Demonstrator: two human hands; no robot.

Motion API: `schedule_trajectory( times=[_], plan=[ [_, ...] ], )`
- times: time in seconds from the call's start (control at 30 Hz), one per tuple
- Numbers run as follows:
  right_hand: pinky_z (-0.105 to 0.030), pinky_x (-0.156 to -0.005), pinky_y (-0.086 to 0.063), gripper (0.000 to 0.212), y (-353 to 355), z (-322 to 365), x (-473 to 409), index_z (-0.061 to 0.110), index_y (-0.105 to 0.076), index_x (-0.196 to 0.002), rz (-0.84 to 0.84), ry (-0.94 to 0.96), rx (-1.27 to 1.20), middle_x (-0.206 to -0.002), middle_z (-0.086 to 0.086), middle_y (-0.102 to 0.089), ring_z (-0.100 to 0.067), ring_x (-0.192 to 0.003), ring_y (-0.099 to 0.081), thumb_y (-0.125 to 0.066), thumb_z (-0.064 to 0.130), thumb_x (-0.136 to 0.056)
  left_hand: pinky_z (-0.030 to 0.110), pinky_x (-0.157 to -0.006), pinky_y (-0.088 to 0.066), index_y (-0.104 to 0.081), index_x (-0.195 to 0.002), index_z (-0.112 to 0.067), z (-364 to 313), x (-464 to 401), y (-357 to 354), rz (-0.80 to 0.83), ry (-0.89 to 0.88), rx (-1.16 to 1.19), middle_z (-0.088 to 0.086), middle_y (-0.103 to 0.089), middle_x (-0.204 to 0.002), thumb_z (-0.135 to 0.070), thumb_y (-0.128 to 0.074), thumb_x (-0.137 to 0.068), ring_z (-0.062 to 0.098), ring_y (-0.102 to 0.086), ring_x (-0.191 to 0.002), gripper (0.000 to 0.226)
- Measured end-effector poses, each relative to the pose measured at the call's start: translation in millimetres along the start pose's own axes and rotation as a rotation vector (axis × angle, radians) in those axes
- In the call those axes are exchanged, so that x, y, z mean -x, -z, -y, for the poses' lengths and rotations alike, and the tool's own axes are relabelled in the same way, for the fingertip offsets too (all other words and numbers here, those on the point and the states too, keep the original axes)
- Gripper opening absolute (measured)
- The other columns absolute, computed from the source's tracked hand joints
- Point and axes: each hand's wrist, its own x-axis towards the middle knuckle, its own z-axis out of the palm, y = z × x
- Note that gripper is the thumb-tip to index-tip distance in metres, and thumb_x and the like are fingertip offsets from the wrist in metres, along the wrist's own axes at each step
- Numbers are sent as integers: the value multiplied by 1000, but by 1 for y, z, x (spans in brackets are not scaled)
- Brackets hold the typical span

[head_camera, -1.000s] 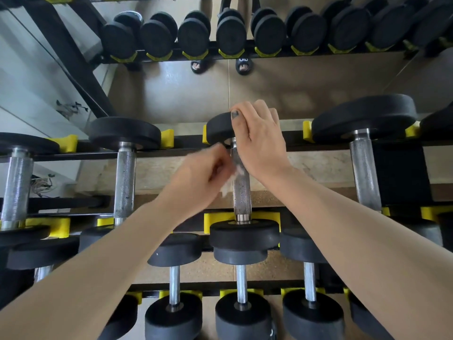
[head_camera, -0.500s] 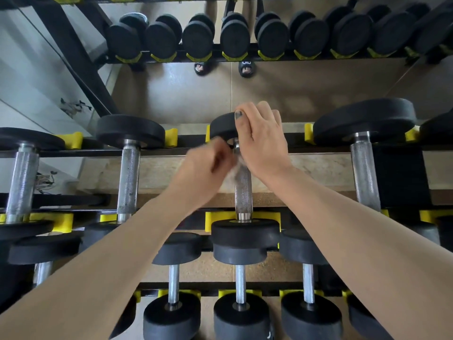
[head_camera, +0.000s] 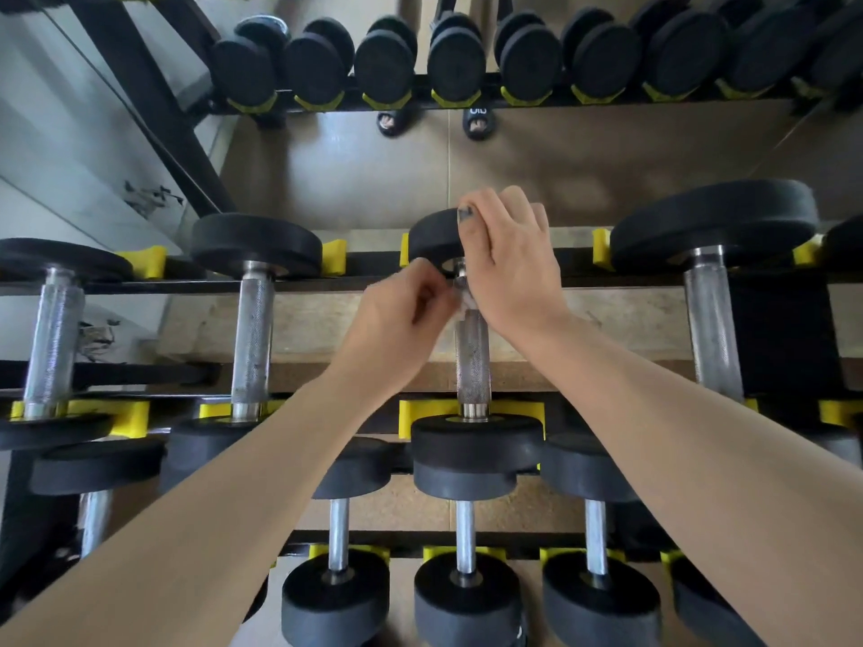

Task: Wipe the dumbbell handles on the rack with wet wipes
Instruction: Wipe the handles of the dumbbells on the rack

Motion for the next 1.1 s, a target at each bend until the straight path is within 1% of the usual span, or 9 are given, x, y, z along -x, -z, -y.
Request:
schedule_trajectory(
  times=[0.23,0.3,0.43,0.5,0.67,0.77,0.87,0.93,1.1],
  plan=[
    [-31,-72,-40,27,0,-1,1,20,-56,-110,2,0,-5,-99,6,-45,-20,-97,-43,-33,30,-104,10,-59,-41,-64,-86,-17,-3,31,2,422,-24,0,-9,-61,-71,-20,-66,-96,-2,-55,-65,10],
    [-30,-72,-40,29,0,0,1,20,-56,-110,3,0,-6,-100,6,-45,-20,-97,-42,-31,32,-103,11,-59,-41,-63,-88,-21,0,20,6,379,27,-1,-8,-64,-74,-27,-64,-98,-3,-56,-65,12],
    [-31,-74,-42,32,0,-1,1,18,-57,-111,-10,15,0,-99,7,-44,-19,-96,-43,-30,33,-104,17,-54,-36,-57,-84,-24,4,-8,-3,-40,152,151,-9,-55,-66,-25,-60,-100,-1,-45,-55,17],
    [-32,-75,-42,32,-1,-2,0,18,-58,-111,-18,12,1,-99,6,-45,-20,-96,-43,-31,33,-103,24,-55,-38,-59,-85,-21,3,-4,-16,-5,195,224,-6,-56,-67,-26,-58,-100,6,-46,-58,16],
    [-34,-73,-44,29,-3,-2,1,19,-57,-109,-19,-9,-7,-98,4,-47,-21,-96,-43,-32,31,-104,18,-51,-34,-59,-86,-21,10,35,-3,330,90,105,-7,-52,-62,-29,-60,-101,2,-41,-52,17],
    [-31,-71,-40,28,-3,0,0,19,-58,-109,-30,-5,4,-97,5,-46,-20,-94,-43,-33,31,-104,17,-52,-36,-59,-85,-22,15,20,-4,185,171,171,-10,-52,-61,-29,-57,-102,0,-44,-52,18],
    [-27,-72,-35,28,-2,-1,1,18,-58,-110,-28,8,17,-97,5,-46,-18,-93,-41,-33,31,-105,34,-59,-40,-59,-86,-18,10,-7,-17,-49,303,360,-8,-53,-65,-27,-55,-102,10,-47,-58,18],
    [-26,-72,-32,29,-2,-1,1,17,-58,-110,-27,2,19,-98,5,-44,-18,-93,-40,-32,30,-104,35,-59,-41,-60,-88,-16,6,-5,-20,32,294,335,-8,-52,-65,-28,-54,-102,11,-46,-60,19],
    [-26,-71,-33,29,-2,-1,2,18,-57,-109,-38,-16,13,-97,6,-43,-18,-95,-41,-31,30,-104,19,-50,-36,-58,-87,-22,6,32,-1,360,148,116,-7,-52,-64,-33,-55,-103,3,-43,-53,19]
  ],
)
